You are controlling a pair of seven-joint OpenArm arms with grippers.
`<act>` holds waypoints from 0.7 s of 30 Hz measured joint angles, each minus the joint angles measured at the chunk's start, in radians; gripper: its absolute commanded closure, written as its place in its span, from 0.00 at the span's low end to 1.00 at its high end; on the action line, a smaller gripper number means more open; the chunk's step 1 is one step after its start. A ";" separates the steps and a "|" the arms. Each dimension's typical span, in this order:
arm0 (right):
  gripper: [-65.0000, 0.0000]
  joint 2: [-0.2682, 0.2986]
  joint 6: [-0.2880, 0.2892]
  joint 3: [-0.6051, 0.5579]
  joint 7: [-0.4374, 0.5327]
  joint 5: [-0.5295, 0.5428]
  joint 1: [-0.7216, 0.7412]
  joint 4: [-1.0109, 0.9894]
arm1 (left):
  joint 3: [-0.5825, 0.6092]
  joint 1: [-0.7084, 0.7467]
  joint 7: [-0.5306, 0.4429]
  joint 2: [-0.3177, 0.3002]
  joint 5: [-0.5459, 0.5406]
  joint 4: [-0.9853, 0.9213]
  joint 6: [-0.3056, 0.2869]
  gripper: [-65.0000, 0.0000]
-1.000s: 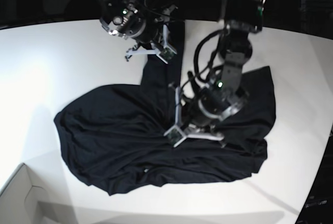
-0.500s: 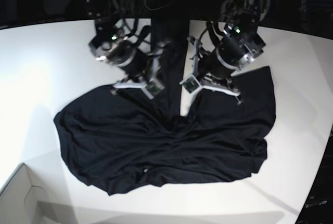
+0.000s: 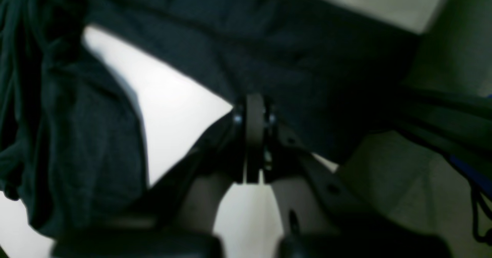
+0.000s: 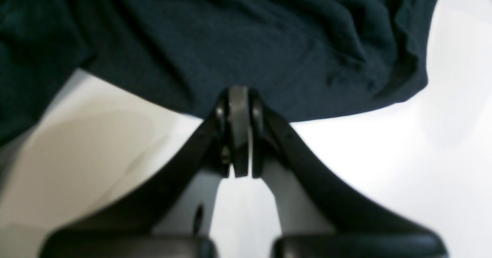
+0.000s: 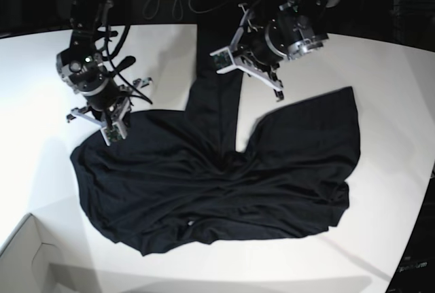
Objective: Layout the t-shirt on the table in an organized manner, then fold the t-shirt properly
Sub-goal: 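Release the shirt and raise both grippers above it, then lower the left gripper onto the bunched shirt edge and grasp it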
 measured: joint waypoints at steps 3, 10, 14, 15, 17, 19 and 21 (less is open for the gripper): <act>1.00 -0.002 0.000 0.011 0.004 0.003 -0.012 0.000 | -0.006 -0.004 0.001 -0.002 0.010 -0.026 0.001 1.00; 1.00 -0.002 0.000 0.029 0.003 0.034 -0.037 0.000 | 0.000 -0.009 -0.011 -0.005 0.009 -0.166 0.000 1.00; 1.00 -0.002 0.000 0.042 0.004 0.057 -0.039 0.001 | 0.001 -0.057 -0.032 -0.002 -0.011 -0.226 0.000 1.00; 1.00 -0.002 0.000 0.051 0.003 0.056 -0.040 0.001 | 0.000 -0.069 -0.045 -0.003 -0.014 -0.239 0.000 1.00; 1.00 -0.002 0.000 0.057 0.002 0.053 -0.039 0.001 | -0.004 -0.081 -0.072 -0.023 -0.034 -0.257 0.001 1.00; 1.00 -0.002 0.000 0.055 0.004 0.054 -0.040 0.001 | -0.003 -0.098 -0.085 -0.052 -0.059 -0.263 0.000 1.00; 1.00 -0.002 0.000 0.055 0.003 0.053 -0.039 0.000 | -0.005 -0.108 -0.054 -0.066 -0.040 -0.247 0.000 1.00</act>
